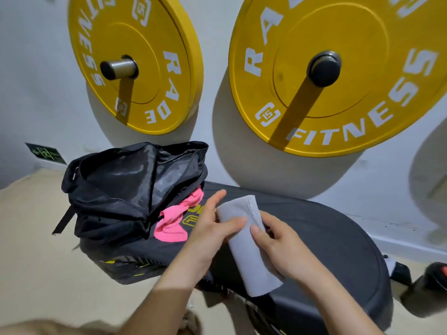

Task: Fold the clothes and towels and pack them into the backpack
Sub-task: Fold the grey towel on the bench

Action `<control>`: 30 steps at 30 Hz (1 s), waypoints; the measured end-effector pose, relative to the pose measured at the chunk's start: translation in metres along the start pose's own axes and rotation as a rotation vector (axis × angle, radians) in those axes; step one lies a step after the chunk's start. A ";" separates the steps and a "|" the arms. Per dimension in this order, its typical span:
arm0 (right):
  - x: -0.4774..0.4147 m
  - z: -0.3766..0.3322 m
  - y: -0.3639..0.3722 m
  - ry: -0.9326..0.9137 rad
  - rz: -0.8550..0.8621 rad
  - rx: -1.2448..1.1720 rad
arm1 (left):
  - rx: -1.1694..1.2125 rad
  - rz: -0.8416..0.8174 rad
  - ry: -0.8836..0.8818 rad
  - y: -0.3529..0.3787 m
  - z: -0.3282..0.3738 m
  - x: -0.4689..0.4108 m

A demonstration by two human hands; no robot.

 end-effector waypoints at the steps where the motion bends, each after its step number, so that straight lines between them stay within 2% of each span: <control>1: 0.005 -0.011 0.002 -0.038 -0.016 0.087 | -0.143 -0.007 0.038 -0.003 0.017 0.004; 5: 0.027 -0.051 0.017 -0.145 0.036 0.466 | -0.647 0.006 0.151 0.002 0.067 0.024; 9: 0.050 -0.082 0.032 -0.219 0.084 0.567 | -0.906 0.082 0.248 0.010 0.092 0.047; 11: 0.062 -0.091 0.038 -0.243 0.075 0.574 | -0.888 0.150 0.291 0.009 0.101 0.057; 14: 0.073 -0.100 0.045 -0.216 0.043 0.679 | -0.759 0.273 0.242 -0.007 0.108 0.067; 17: 0.073 -0.111 0.045 -0.228 -0.005 0.792 | -0.626 0.254 0.134 -0.018 0.102 0.071; 19: 0.068 -0.117 0.043 -0.246 -0.080 0.780 | -0.575 0.169 0.084 -0.022 0.100 0.070; 21: 0.060 -0.117 0.039 -0.220 -0.163 0.709 | -0.620 0.108 0.063 -0.026 0.103 0.067; 26: 0.015 -0.106 0.033 -0.106 -0.344 0.479 | -0.838 0.112 0.067 -0.040 0.106 0.050; 30: -0.033 -0.086 0.045 -0.042 -0.394 0.316 | -0.926 0.081 -0.067 -0.069 0.075 0.015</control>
Point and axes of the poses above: each hand's wrist, its own x-axis away from the middle knuckle, its own y-axis out of the palm, z = x × y, the point moved 7 cm from there along -x, towards the middle knuckle, and after that the axes turned 11 degrees about -z, right-handed, at the moved point
